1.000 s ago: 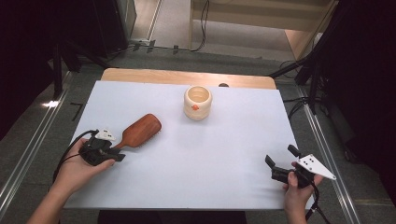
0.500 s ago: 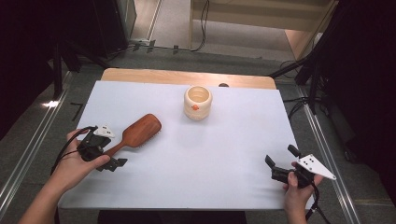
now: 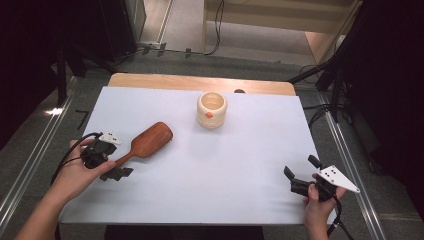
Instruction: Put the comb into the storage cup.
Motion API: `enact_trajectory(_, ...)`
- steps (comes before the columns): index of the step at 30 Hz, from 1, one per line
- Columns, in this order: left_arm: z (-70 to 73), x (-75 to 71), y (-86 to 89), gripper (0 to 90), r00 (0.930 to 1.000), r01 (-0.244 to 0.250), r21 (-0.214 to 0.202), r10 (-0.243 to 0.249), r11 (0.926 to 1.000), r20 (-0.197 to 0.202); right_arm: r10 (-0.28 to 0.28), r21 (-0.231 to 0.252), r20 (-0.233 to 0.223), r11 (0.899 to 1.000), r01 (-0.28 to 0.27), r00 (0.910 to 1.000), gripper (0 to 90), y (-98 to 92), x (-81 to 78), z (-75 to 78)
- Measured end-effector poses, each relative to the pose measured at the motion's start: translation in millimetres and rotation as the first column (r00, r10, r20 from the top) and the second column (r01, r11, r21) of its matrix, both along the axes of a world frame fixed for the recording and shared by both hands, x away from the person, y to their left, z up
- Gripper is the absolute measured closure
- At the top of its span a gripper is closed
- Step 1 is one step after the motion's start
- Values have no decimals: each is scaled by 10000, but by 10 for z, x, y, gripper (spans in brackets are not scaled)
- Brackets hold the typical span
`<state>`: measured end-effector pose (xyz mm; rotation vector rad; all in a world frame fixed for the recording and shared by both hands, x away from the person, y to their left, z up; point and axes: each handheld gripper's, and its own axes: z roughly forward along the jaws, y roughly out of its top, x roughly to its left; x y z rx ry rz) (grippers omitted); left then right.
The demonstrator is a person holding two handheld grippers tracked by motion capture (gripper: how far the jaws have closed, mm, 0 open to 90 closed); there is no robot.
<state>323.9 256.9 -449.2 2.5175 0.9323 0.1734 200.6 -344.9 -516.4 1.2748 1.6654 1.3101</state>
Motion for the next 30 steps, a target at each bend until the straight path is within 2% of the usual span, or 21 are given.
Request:
enact_trajectory(6, -70, 76, -3, 1, 9999, 18, 167, -16, 9999, -118, 0, -1, 3, 10000, 0, 10000, 0, 0, 0, 0)
enact_trajectory(12, -131, 132, -17, 81, 9998, -189, 428, 193, 9989, -95, 3, -7, 12, 10000, -3, 10000, 0, 0, 0, 0)
enact_trajectory(13, -136, 137, -20, 146, 9997, -249, 449, 251, 9987, -50, 5, -1, 6, 10000, -5, 10000, 0, 0, 0, 0)
enact_trajectory(17, -170, 164, -36, 156, 9996, -207, 473, 215, 9987, -175, 8, -2, 12, 10000, -8, 10000, 0, -1, 0, 0)
enact_trajectory(24, -216, 193, -73, 297, 9996, -177, 686, 191, 9975, -207, 12, -23, 11, 10000, -12, 10000, 0, 1, 1, 0)
enact_trajectory(26, -227, 202, -83, 371, 9995, -227, 698, 241, 9973, -188, -8, -37, 26, 10000, 8, 10000, 0, 2, 3, 0)
enact_trajectory(27, -231, 207, -87, 371, 9995, -228, 739, 242, 9970, -186, -8, -37, 26, 10000, 8, 10000, 0, 2, 3, 0)
enact_trajectory(30, -224, 222, -91, 457, 9996, -277, 799, 282, 9964, -60, -3, -40, 28, 10000, 3, 10000, 0, 2, 3, 0)
